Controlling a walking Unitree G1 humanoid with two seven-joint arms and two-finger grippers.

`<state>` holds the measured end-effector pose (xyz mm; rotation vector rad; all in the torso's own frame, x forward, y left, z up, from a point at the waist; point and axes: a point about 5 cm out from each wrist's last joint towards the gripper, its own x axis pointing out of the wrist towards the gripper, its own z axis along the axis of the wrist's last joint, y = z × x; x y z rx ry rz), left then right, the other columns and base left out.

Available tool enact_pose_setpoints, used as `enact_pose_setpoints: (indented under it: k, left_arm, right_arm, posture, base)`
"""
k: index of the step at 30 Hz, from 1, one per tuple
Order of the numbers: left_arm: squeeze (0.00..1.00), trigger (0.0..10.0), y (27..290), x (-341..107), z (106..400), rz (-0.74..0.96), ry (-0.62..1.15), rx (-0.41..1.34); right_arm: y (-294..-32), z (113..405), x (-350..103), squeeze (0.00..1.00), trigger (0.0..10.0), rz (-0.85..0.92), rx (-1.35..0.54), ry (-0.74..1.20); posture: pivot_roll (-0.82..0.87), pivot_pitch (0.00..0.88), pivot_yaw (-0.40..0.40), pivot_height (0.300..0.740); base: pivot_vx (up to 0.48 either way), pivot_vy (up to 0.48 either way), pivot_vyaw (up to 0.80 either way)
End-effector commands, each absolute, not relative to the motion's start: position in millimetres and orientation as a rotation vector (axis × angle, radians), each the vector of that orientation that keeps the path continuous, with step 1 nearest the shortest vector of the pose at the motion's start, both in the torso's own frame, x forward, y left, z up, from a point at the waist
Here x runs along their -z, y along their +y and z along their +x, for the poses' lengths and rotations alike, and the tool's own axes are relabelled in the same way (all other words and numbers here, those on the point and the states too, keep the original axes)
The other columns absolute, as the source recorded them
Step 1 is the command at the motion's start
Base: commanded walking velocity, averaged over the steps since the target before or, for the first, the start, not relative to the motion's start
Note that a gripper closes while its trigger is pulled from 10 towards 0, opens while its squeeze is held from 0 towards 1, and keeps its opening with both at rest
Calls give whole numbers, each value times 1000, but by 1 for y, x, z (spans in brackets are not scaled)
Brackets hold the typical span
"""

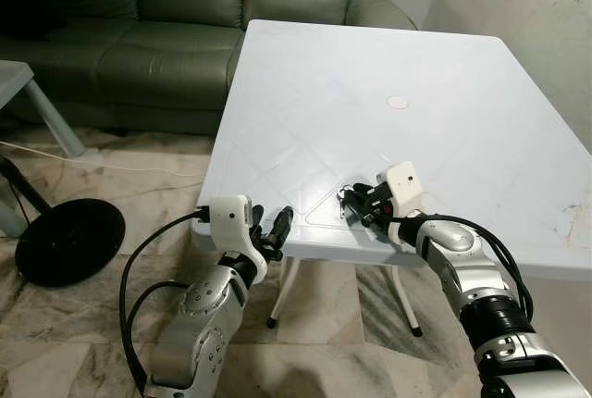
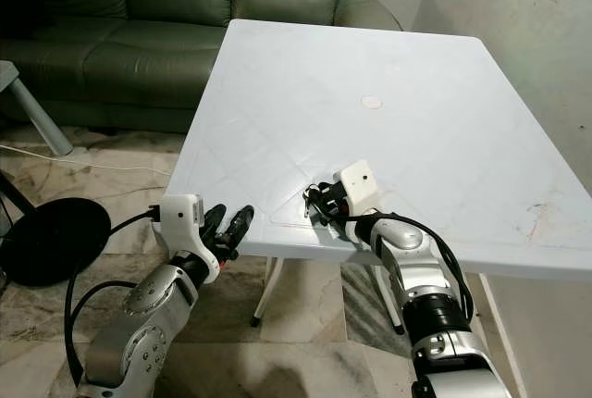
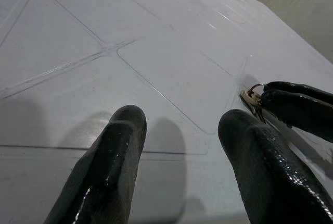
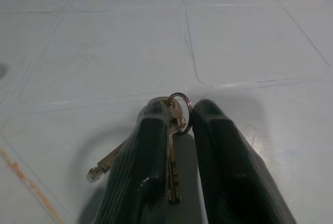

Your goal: Hang keys on a hook

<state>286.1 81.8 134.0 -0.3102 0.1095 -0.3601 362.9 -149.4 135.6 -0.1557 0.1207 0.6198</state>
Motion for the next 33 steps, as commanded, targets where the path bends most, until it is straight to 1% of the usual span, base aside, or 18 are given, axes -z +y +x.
enact_pose_setpoints:
  k: [1, 10, 19, 33]
  left_arm:
    - [0, 10000, 72, -134, 284, -352, 119, 374]
    - [0, 10000, 71, -134, 283, -354, 119, 374]
    - [0, 10000, 72, -134, 283, -356, 120, 371]
    - [0, 10000, 71, -134, 282, -360, 121, 368]
  right_arm:
    - [-151, 362, -135, 0, 10000, -170, -629, 132]
    - [-150, 359, -134, 0, 10000, -173, -651, 136]
    - [-143, 359, -137, 0, 10000, -161, -661, 99]
    - [-136, 358, -135, 0, 10000, -173, -663, 98]
  posture:
    - [74, 169, -66, 740]
    - [75, 171, -69, 740]
    - [78, 170, -68, 740]
    - [81, 177, -70, 740]
  base:
    - [0, 0, 0]
    - [0, 0, 0]
    - [0, 0, 0]
    - [0, 0, 0]
